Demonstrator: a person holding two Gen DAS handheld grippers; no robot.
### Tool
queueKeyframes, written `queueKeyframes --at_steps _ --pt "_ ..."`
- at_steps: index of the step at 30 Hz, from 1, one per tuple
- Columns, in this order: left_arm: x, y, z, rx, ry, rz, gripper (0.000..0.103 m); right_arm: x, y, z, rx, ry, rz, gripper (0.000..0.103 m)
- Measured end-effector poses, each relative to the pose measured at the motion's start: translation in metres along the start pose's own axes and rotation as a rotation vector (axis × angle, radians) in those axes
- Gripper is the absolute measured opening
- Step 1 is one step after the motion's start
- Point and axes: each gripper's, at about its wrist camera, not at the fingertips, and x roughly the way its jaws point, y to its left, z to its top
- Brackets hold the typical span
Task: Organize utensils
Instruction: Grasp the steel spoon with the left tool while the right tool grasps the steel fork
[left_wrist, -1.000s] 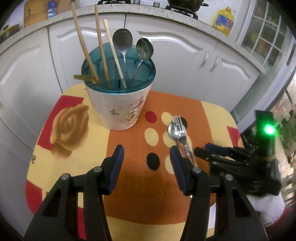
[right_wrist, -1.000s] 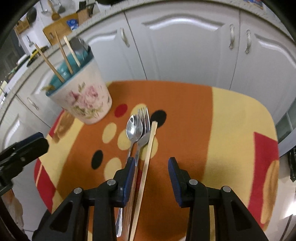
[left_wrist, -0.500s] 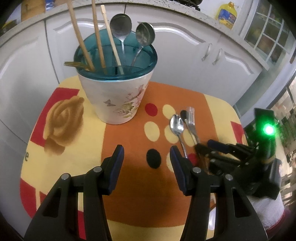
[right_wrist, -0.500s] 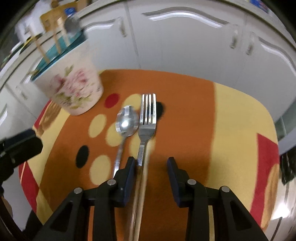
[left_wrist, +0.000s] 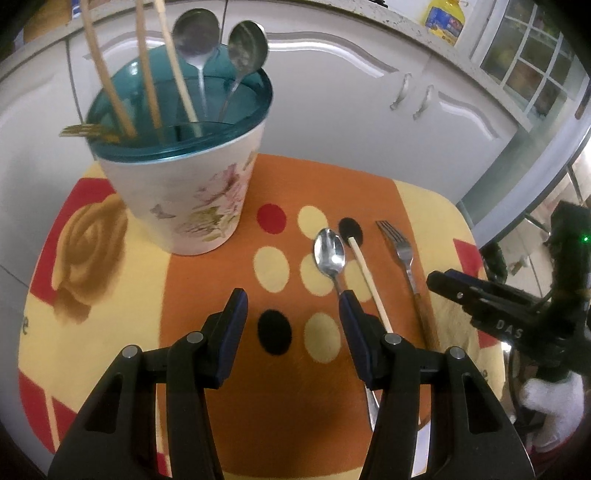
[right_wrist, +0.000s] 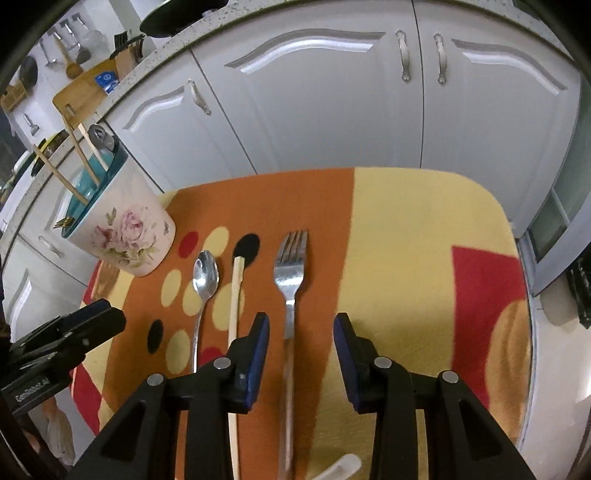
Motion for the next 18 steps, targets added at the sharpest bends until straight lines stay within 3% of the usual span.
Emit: queueKeyframes --at_steps 5,18 --pt "0.012 -0.003 0.005 -0.012 0.012 -0.019 0.051 0.011 0.008 0.005 -0.011 0.013 0.029 0.034" --pt "0.050 -0.005 0.019 -0.052 0.002 -0.065 0.051 0.057 -0.010 0.040 -0.030 0.120 0.239 0.034"
